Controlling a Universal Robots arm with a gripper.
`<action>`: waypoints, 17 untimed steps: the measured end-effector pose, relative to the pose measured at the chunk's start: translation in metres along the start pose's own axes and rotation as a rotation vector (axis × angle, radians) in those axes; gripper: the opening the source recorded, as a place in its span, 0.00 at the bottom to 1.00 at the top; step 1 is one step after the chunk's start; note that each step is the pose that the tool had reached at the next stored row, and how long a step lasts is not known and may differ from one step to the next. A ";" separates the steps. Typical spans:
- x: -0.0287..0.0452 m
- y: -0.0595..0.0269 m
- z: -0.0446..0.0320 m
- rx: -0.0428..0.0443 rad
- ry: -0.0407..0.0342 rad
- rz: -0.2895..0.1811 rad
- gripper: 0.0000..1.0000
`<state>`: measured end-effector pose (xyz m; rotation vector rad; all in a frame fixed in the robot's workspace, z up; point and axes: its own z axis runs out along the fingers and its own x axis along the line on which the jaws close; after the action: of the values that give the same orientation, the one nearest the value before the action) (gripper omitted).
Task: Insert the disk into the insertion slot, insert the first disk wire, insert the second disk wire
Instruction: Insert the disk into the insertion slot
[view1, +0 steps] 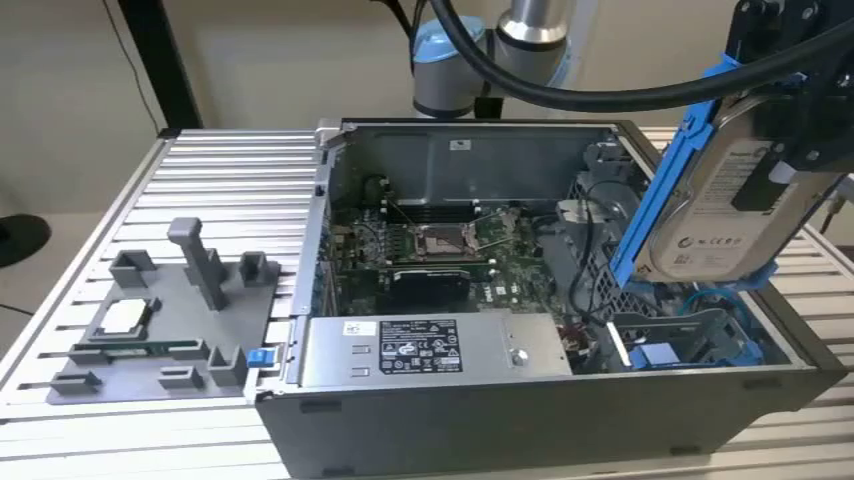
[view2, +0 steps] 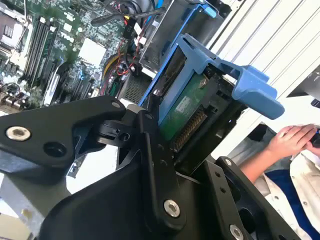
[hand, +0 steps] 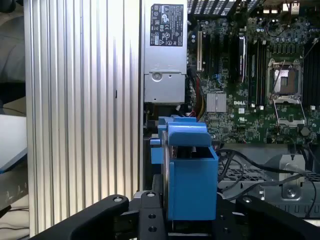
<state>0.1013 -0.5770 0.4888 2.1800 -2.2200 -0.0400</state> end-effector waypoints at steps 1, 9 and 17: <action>0.0000 0.0000 0.0000 0.0000 -0.0001 0.000 0.00; -0.0001 -0.0063 0.0001 0.0000 -0.0001 0.000 0.00; -0.0002 -0.0190 0.0048 0.0000 0.0002 0.000 0.00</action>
<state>0.1202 -0.5772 0.4833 2.1800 -2.2198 -0.0398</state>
